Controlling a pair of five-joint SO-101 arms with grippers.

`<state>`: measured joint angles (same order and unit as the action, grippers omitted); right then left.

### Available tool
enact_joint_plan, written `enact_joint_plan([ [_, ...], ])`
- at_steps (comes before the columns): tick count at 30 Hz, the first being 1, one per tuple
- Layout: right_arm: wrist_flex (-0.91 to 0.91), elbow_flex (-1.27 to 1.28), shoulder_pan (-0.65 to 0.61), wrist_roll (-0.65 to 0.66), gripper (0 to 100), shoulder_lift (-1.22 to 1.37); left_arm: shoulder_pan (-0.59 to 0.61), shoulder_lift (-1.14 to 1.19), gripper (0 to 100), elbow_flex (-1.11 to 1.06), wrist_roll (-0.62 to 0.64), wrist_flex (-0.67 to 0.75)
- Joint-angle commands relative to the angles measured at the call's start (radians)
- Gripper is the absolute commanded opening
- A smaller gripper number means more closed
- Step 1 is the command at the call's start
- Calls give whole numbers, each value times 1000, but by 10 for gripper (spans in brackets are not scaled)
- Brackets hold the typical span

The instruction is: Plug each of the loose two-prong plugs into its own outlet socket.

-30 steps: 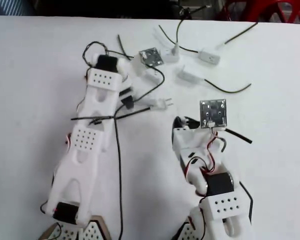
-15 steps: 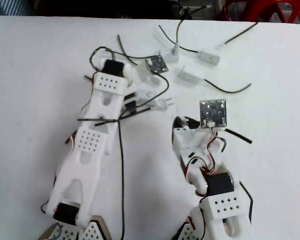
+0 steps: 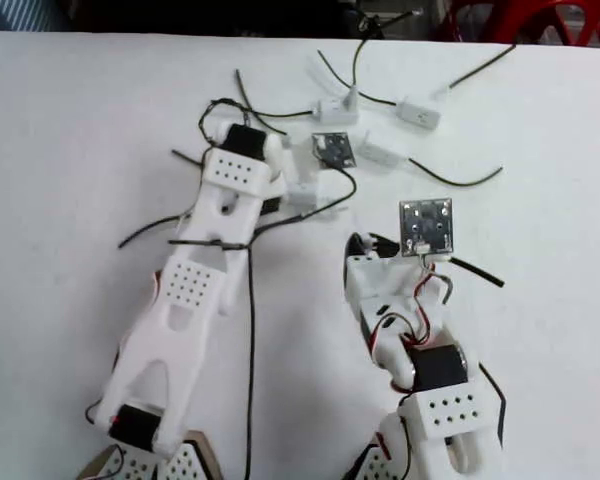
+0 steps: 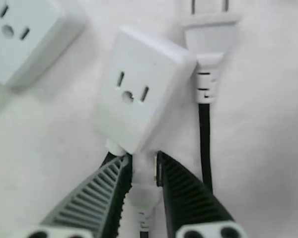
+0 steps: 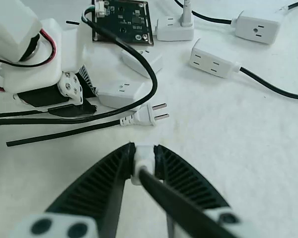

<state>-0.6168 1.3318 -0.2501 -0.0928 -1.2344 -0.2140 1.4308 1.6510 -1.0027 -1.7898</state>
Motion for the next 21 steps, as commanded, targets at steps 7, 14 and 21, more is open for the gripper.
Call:
enact_joint_plan([
  [7,13,-6,12,-6,17,-16,33,-159,27,17,150,3],
  [14,13,-6,12,-8,17,-13,39,-173,28,18,150,3],
  [21,13,-6,12,-8,17,-13,54,-205,147,15,157,2],
])
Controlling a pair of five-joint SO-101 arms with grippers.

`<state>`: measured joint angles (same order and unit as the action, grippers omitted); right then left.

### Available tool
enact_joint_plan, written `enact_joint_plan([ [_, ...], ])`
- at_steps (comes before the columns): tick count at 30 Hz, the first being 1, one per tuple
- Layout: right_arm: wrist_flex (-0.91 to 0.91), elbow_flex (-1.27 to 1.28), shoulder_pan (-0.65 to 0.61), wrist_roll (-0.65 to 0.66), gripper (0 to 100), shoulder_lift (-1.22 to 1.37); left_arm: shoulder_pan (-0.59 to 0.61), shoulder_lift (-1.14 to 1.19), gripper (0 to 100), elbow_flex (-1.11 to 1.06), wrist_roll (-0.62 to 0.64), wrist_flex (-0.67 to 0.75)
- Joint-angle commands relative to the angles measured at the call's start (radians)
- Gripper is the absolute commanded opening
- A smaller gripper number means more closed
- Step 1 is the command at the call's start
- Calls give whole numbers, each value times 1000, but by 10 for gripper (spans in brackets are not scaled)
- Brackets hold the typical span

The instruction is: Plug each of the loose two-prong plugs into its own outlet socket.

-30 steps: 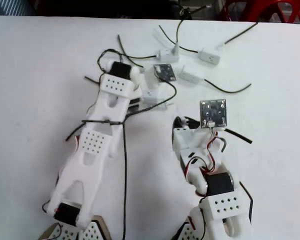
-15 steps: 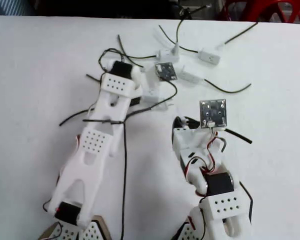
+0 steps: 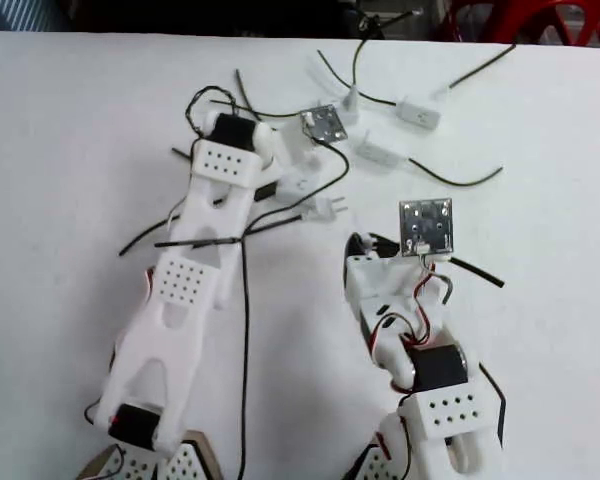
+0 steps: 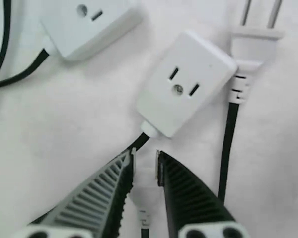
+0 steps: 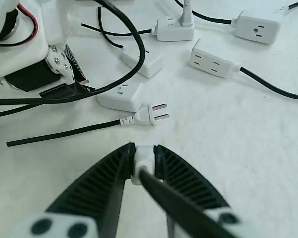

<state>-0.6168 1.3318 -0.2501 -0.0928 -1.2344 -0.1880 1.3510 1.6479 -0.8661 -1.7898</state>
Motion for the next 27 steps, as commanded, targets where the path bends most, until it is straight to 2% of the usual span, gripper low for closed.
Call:
enact_joint_plan([
  [1,13,-6,12,-8,17,-13,33,-127,178,18,34,2],
  [5,13,-6,12,-8,17,-13,39,-131,245,18,91,0],
  [17,13,-6,12,-6,17,-12,-21,-122,245,23,95,17],
  [22,13,-6,12,-6,17,-12,-27,-124,245,25,187,103],
  [27,13,-6,12,-6,17,-12,-56,-111,245,18,190,109],
])
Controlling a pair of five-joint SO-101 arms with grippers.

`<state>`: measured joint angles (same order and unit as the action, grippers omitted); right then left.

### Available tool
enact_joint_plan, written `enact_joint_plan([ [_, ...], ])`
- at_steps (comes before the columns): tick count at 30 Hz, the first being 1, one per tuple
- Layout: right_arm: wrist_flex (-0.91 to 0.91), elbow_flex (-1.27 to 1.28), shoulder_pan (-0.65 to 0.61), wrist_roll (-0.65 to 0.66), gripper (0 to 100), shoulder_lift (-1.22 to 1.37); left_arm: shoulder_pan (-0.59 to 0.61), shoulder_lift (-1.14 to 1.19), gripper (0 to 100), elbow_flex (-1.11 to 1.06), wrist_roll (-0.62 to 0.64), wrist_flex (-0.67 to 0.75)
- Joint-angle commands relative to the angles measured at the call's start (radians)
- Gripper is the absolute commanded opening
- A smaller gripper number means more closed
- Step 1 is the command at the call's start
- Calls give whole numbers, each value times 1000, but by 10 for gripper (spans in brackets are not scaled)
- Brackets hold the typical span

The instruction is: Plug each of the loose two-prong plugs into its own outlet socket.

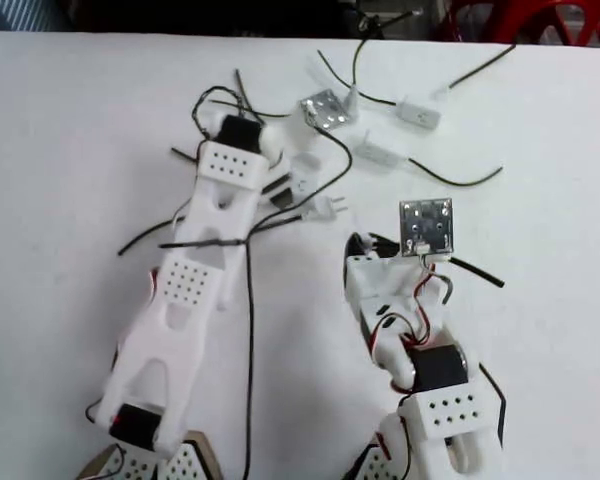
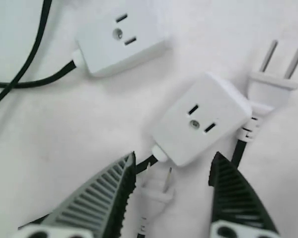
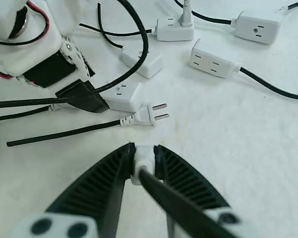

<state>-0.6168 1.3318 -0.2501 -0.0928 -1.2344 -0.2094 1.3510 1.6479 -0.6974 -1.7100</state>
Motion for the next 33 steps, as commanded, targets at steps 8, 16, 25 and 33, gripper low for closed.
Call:
enact_joint_plan([
  [8,13,-6,12,-6,17,-12,-58,-15,245,23,23,83],
  [16,13,6,7,-2,17,-18,-65,48,245,23,17,95],
  [25,15,8,10,-2,17,-19,-82,73,212,23,15,77],
  [33,15,8,10,-2,17,-19,-107,-15,36,20,15,-78],
])
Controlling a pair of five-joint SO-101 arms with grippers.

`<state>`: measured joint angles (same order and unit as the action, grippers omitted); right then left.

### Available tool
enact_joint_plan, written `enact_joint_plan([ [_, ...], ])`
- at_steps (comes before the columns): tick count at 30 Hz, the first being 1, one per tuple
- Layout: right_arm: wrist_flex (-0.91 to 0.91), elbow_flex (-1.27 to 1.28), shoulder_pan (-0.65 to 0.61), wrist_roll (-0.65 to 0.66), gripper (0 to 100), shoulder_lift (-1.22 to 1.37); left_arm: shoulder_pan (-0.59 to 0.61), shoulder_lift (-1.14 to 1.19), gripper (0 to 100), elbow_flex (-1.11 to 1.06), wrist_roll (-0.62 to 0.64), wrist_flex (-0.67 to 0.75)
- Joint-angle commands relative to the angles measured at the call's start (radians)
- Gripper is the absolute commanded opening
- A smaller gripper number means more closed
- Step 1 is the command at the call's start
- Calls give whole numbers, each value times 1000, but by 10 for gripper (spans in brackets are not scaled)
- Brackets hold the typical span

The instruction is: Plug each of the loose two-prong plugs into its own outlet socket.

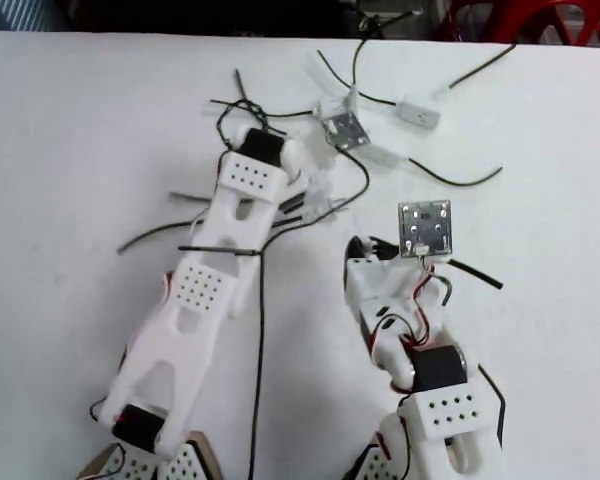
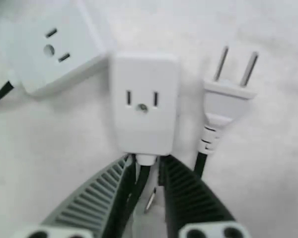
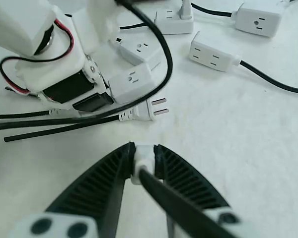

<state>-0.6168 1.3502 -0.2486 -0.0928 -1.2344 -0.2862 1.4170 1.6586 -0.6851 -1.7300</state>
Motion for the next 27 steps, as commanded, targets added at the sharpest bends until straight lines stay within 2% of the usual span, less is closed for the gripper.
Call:
enact_joint_plan([
  [1,15,-11,8,-2,17,-19,-27,-82,27,9,3,-58],
  [11,15,-11,10,-2,17,-19,-4,-102,23,8,5,-61],
  [27,16,-11,10,-2,17,-19,27,-282,23,-2,43,-63],
])
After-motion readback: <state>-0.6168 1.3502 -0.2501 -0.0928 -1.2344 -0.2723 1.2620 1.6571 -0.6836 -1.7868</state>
